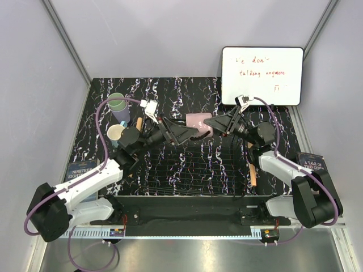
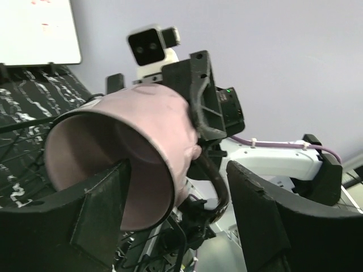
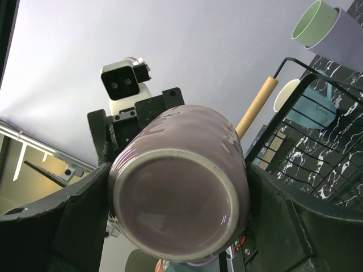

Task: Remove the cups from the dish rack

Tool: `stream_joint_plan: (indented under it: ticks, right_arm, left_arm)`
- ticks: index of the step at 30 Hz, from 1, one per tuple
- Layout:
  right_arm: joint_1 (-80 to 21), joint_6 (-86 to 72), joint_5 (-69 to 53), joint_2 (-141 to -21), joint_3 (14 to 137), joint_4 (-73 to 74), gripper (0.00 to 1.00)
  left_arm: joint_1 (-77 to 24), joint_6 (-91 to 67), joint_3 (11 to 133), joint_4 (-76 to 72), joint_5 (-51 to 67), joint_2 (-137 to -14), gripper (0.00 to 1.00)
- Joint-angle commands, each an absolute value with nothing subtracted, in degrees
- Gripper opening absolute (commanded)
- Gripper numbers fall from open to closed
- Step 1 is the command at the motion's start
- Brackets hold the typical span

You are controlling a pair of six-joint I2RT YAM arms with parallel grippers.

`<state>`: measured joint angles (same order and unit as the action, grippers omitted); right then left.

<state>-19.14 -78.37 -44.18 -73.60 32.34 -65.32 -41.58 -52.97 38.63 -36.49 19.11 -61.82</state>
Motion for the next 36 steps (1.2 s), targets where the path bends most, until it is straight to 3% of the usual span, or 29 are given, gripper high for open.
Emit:
stream_joint_plan:
  ticks: [1,7,11,12,16,17,19,20,23,28,36]
  right_arm:
    - [-21.0,-78.05,-44.21,-73.56,35.86,-71.37,0.0]
    - [-23.29,-77.52,-44.12,-73.74,35.33,-71.1,0.0]
    - [-23.64,-77.17,-44.21,-73.39,35.25,-70.31,0.0]
    - [-23.73,-77.17,-44.3,-73.3,35.24,-70.23,0.0]
    - [-23.73,-76.29,-45.61,-72.78,35.51,-68.47,0.01]
    - [-23.73,-75.94,-45.88,-72.51,35.77,-66.73,0.2]
    - [-23.73,-73.93,-46.14,-71.2,35.86,-64.52,0.39]
    - [-23.73,-71.65,-45.97,-69.63,36.03,-60.6,0.66]
    - [-23.73,-65.42,-44.22,-66.11,36.82,-50.22,0.99]
    - [-23.73,-57.93,-40.43,-61.88,38.49,-35.01,1.0]
    - [-23.73,-53.62,-35.17,-59.07,39.72,-25.78,1.0]
  left_arm:
    - [-43.68,-51.86,42.54,-41.84,19.51,-63.89,0.69]
    - [-44.91,-51.77,43.86,-42.1,20.13,-65.83,0.42]
    - [-45.26,-51.77,44.38,-42.63,20.83,-67.06,0.15]
    - [-45.44,-51.77,44.65,-42.28,21.27,-67.23,0.0]
    - [-45.44,-50.1,46.05,-36.31,19.7,-67.06,0.0]
    - [-45.7,-47.84,47.62,-28.9,17.95,-66.71,0.0]
    - [-45.97,-45.1,49.39,-22.36,12.41,-65.66,0.0]
    - [-45.97,-43.7,50.53,-18.15,10.48,-65.31,0.0]
    - [-45.97,-41.58,51.41,-13.81,8.09,-63.81,0.0]
    - [-45.88,-39.56,52.29,-8.98,4.05,-60.12,0.0]
    - [-45.88,-38.15,54.05,-4.75,1.32,-58.1,0.0]
